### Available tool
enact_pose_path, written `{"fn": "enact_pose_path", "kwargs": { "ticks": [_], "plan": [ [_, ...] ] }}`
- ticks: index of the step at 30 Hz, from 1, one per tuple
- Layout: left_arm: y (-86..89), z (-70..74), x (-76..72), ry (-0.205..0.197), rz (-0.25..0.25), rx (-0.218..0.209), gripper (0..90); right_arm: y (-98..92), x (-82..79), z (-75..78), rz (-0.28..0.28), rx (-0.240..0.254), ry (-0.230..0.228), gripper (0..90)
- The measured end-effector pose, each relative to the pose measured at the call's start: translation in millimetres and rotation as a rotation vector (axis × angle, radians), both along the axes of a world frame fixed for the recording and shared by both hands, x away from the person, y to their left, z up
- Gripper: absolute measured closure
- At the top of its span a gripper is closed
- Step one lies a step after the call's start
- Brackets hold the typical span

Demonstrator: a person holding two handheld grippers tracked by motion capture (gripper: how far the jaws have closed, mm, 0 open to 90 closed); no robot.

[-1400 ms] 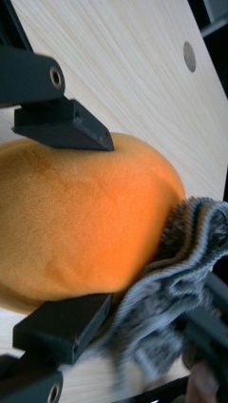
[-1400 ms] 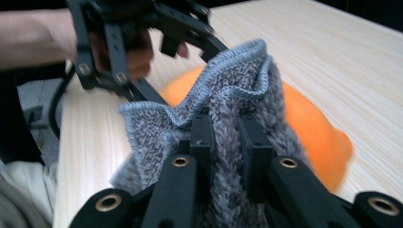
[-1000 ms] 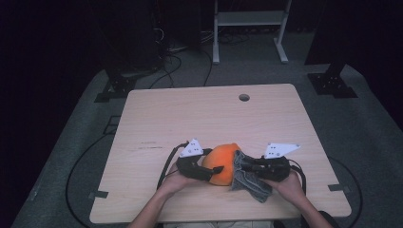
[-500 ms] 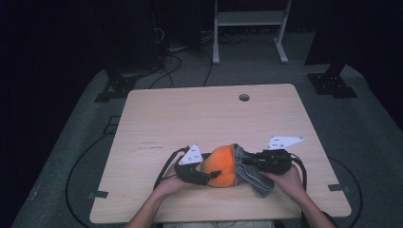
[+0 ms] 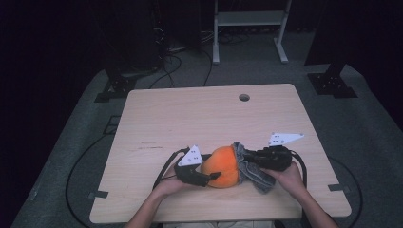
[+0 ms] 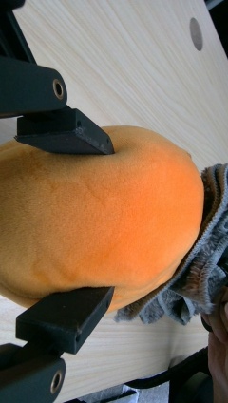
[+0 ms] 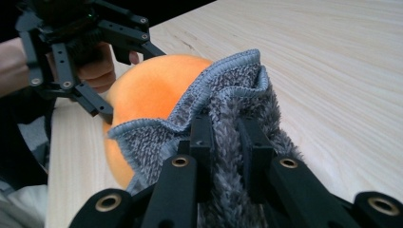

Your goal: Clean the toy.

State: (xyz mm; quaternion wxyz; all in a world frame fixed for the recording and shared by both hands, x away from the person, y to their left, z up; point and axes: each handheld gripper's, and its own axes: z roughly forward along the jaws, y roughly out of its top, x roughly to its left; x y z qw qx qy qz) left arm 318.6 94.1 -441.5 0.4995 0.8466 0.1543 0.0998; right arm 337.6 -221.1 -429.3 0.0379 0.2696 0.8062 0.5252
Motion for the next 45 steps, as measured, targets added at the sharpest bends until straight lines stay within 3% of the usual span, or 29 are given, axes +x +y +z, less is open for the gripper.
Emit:
{"fn": "enact_pose_path", "kwargs": {
  "ticks": [2, 5, 7, 12, 17, 20, 23, 24, 29, 31, 32, 36, 39, 40, 43, 45],
  "plan": [
    [0.7, -0.9, 1.6, 0.011, 0.005, -0.010, 30.8, -0.9, 3.1, -6.1, -0.004, 0.002, 0.015, 77.9],
    [0.9, -0.9, 3.0, 0.014, 0.002, -0.016, 30.5, -7.4, 6.3, -16.5, -0.030, -0.075, 0.044, 77.9],
    [1.3, -0.7, 2.6, 0.017, 0.003, -0.018, 30.3, -13.0, 3.8, -18.9, -0.039, -0.090, 0.054, 77.9],
    [-2.5, 0.6, 1.4, 0.000, 0.002, -0.014, 30.3, -16.4, -6.4, -3.4, -0.017, 0.000, 0.004, 77.8],
    [-4.3, 0.7, 0.9, 0.000, 0.005, -0.016, 30.1, 0.7, -10.7, 16.2, 0.035, 0.086, -0.064, 77.8],
    [-3.7, 0.6, 0.3, -0.005, 0.001, -0.014, 29.7, 12.6, -8.5, 16.4, 0.055, 0.074, -0.076, 77.8],
    [-3.6, 0.5, 0.0, -0.008, 0.001, -0.012, 29.7, 14.6, -3.5, 9.7, 0.047, 0.060, -0.053, 77.9],
    [-3.3, 0.6, 0.5, -0.003, 0.005, -0.015, 29.6, 8.9, 1.9, 2.9, 0.018, 0.065, -0.033, 77.9],
    [-4.5, 1.0, 0.9, -0.004, 0.005, -0.019, 29.3, -9.3, 4.5, -8.8, -0.047, -0.017, 0.009, 77.9],
    [-5.9, 1.3, 0.9, -0.009, 0.005, -0.020, 29.3, -12.9, 0.1, -6.9, -0.055, -0.024, -0.003, 77.8],
    [-6.8, 1.4, 1.0, -0.008, 0.006, -0.022, 29.3, -13.0, -3.5, -4.2, -0.049, 0.000, -0.012, 77.8],
    [-11.7, 3.0, 0.8, -0.018, 0.004, -0.006, 29.4, 2.9, -17.5, 12.2, 0.024, 0.034, -0.089, 77.7],
    [-13.2, 4.5, -0.2, -0.022, 0.007, -0.001, 28.9, 19.1, -21.1, 15.7, 0.052, -0.002, -0.130, 77.7],
    [-13.2, 4.5, -0.2, -0.022, 0.007, -0.001, 27.3, 21.2, -19.8, 13.5, 0.050, -0.015, -0.130, 77.8],
    [-7.6, 7.3, 2.9, 0.015, 0.033, -0.051, 18.9, 15.5, -13.7, 7.2, 0.029, 0.011, -0.093, 77.9],
    [-6.8, 8.5, 4.0, 0.021, 0.064, -0.061, 13.1, 10.9, -12.4, 4.7, 0.011, 0.017, -0.082, 77.9]
  ]
}}
